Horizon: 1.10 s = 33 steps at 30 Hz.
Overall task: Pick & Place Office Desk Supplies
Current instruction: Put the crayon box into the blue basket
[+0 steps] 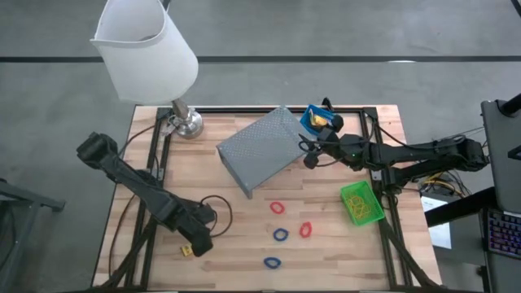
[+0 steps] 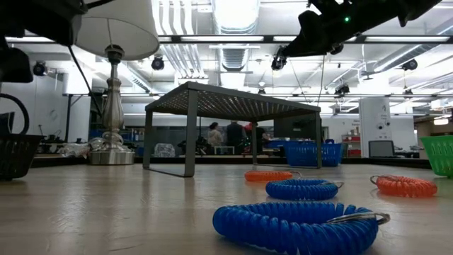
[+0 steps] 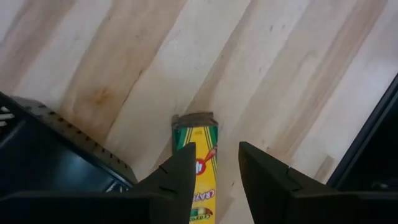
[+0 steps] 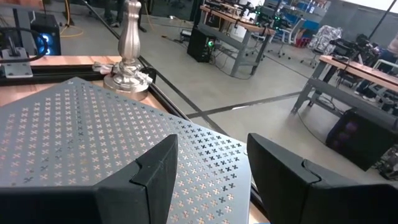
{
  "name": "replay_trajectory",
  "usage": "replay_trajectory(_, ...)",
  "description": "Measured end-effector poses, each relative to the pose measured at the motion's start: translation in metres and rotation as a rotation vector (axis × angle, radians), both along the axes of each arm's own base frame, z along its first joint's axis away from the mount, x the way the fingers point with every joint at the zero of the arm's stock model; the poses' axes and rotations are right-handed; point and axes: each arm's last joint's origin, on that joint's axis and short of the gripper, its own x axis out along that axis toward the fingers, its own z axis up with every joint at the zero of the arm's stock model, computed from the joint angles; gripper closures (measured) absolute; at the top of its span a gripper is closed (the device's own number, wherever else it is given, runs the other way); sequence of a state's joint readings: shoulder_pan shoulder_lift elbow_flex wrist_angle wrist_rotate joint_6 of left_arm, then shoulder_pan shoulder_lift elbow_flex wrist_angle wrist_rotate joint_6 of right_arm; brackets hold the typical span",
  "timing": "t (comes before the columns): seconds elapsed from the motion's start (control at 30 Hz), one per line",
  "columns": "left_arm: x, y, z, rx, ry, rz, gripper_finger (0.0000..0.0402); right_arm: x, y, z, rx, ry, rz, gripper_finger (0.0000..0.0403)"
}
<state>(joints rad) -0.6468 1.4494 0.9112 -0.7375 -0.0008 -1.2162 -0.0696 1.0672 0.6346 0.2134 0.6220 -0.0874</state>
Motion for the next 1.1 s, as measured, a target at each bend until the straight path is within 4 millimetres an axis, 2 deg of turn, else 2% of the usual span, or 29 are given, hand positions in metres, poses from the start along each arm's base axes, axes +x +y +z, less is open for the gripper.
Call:
replay_trajectory(0.23,0.0004,-0.0011,-0.0024,-0.009,0.02,-0.006,0.0276,0.0,-0.0001,0.0,-0.001,0.0,0.0,0.0211)
replay_trajectory(0.47,0.0005,-0.0007,-0.0018,-0.021,0.025,0.066,0.0276,0.0,0.0,0.0,0.001,-0.001,0.0,0.0211)
replay_trajectory(1.1,0.0021,-0.0001,-0.0014,-0.011,0.003,0.036,0.0276,0.0001,0.0,-0.0002,0.0,0.0,0.0,0.0211)
